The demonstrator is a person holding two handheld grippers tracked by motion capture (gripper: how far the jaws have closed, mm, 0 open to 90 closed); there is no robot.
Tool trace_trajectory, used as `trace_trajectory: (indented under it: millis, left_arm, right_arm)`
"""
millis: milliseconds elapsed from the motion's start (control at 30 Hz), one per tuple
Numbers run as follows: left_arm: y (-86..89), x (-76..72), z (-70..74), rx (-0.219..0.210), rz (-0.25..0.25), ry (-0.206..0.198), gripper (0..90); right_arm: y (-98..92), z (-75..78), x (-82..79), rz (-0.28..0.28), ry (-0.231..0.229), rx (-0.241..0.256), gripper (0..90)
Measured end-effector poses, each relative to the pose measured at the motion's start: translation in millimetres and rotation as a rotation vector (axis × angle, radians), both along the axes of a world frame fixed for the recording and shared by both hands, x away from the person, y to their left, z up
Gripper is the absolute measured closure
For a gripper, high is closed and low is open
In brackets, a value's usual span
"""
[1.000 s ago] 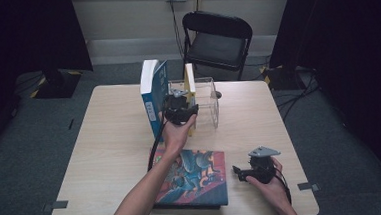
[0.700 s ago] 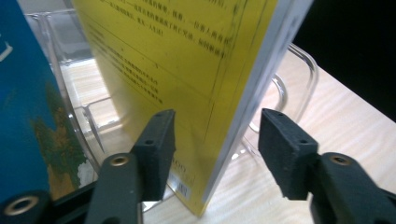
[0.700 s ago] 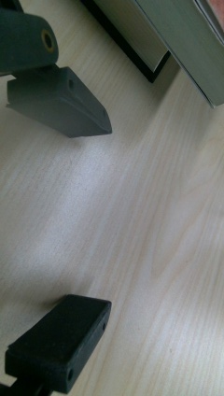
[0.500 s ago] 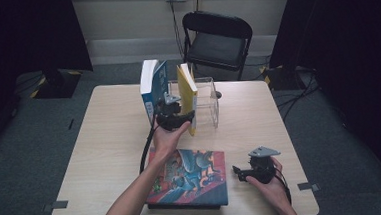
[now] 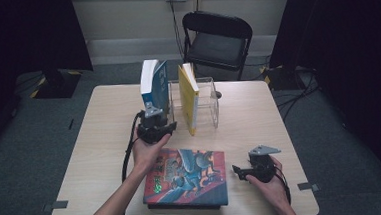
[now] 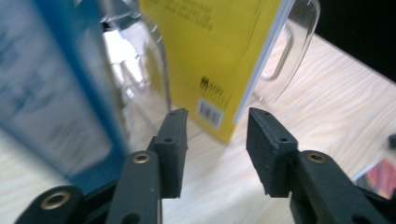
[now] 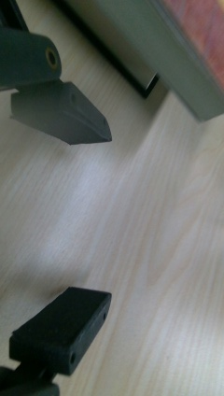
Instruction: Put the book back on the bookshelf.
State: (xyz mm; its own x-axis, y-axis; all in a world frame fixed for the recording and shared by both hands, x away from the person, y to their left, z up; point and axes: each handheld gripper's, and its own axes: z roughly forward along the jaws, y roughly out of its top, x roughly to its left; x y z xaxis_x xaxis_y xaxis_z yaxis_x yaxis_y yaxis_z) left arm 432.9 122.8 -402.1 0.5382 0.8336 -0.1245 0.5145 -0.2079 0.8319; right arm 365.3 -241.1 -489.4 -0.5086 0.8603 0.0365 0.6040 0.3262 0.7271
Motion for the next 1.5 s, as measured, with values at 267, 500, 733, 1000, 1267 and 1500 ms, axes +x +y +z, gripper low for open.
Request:
trace_trajectory:
  millis: [267,500,733,1000,1267,1500]
  left_arm:
    - [29.5,-31.1,-15.1,0.022,-0.008,0.039,56.3]
    - [47.1,-57.4,-30.6,0.038,-0.013,0.076,48.5]
    - [64.3,-69.9,-46.1,0.02,-0.045,0.146,42.1]
    - [53.3,-70.4,-46.3,0.018,-0.075,0.141,58.2]
    - [35.8,-50.1,-49.2,-0.008,-0.132,0.136,60.8]
    - [8.8,-31.9,-46.8,0.018,-0.17,0.136,63.4]
  right_arm:
    - [17.3,45.1,-1.0,0.036,-0.132,0.071,26.9]
    - [55.3,62.0,10.1,0.153,-0.139,0.118,25.7]
    - [96.3,44.3,19.4,0.261,-0.091,0.094,24.4]
    - [96.0,32.9,16.7,0.274,-0.067,0.09,25.6]
    - [79.0,34.5,-0.1,0.291,-0.051,0.096,33.0]
    - [65.0,35.7,-24.9,0.3,-0.036,0.097,35.5]
